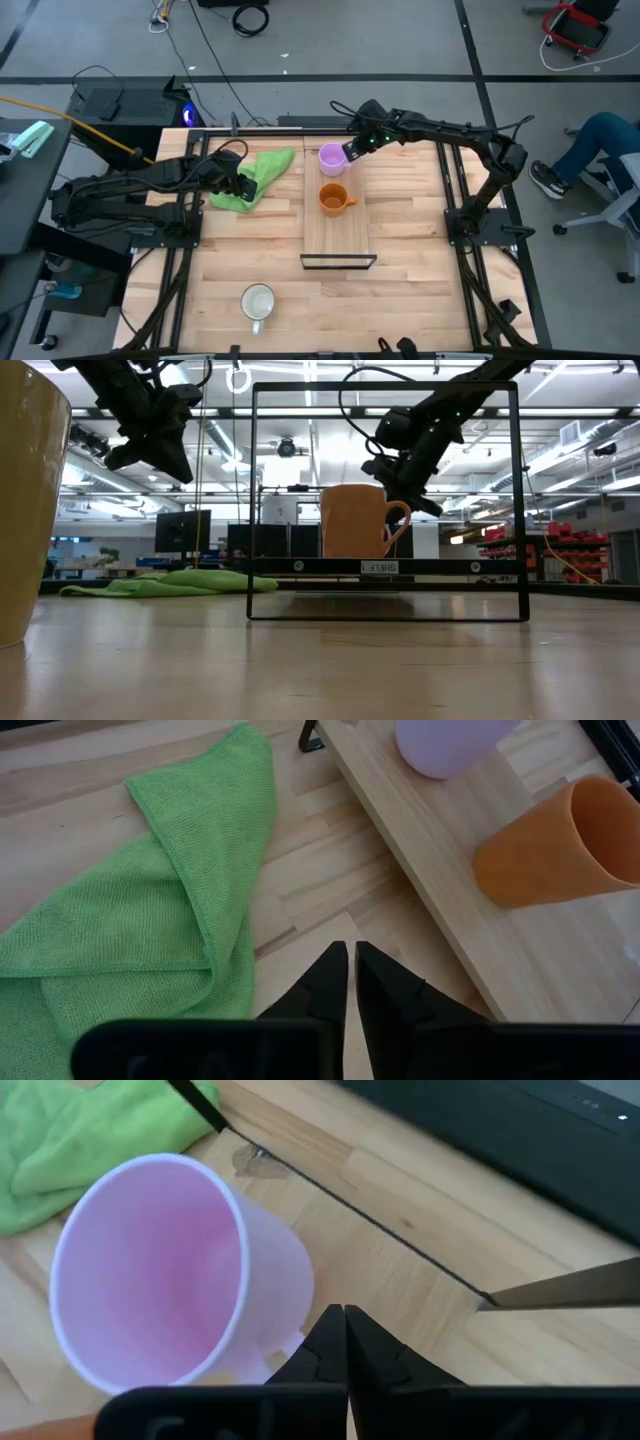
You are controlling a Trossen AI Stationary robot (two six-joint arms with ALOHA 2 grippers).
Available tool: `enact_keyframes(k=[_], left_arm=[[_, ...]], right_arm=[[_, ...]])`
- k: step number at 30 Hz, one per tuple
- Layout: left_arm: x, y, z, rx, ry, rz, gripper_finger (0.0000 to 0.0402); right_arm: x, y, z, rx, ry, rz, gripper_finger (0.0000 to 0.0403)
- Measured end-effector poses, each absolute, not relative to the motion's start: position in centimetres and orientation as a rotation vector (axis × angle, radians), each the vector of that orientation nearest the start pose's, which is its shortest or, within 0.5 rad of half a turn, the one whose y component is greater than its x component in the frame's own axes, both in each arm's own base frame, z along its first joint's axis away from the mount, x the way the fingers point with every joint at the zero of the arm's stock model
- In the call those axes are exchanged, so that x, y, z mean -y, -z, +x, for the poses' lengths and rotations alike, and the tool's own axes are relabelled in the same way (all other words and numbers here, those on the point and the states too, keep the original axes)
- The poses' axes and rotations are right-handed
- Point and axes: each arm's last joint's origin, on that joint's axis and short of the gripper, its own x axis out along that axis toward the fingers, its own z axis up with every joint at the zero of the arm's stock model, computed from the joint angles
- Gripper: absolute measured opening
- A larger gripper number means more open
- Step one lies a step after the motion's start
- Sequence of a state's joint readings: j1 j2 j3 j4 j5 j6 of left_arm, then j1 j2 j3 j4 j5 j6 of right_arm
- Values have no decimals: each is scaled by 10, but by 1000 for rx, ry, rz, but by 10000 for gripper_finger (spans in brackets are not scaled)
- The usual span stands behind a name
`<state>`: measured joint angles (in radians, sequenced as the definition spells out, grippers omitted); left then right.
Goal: Stack small to large cups/mugs on shelf
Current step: Put the yellow mug on the shelf
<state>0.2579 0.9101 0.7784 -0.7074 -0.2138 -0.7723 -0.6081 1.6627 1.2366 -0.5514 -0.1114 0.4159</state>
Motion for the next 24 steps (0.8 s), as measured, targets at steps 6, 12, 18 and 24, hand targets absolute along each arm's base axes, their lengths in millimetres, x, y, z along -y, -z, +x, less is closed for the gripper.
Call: enact_keyframes(k=[6, 12, 18, 24], left_arm=[[-50, -268, 166, -632, -748, -732, 24], [-50, -268, 166, -630, -752, -730, 29], [-50, -268, 166, -626, -761, -723, 34], [-50, -268, 166, -643, -742, -676, 25]], right_arm=[[197, -242, 283, -817, 662, 723, 0], [190, -265, 275, -747, 658, 707, 0], [170, -307, 253, -642, 631, 674, 11], [126, -346, 222, -605, 552, 660, 16]])
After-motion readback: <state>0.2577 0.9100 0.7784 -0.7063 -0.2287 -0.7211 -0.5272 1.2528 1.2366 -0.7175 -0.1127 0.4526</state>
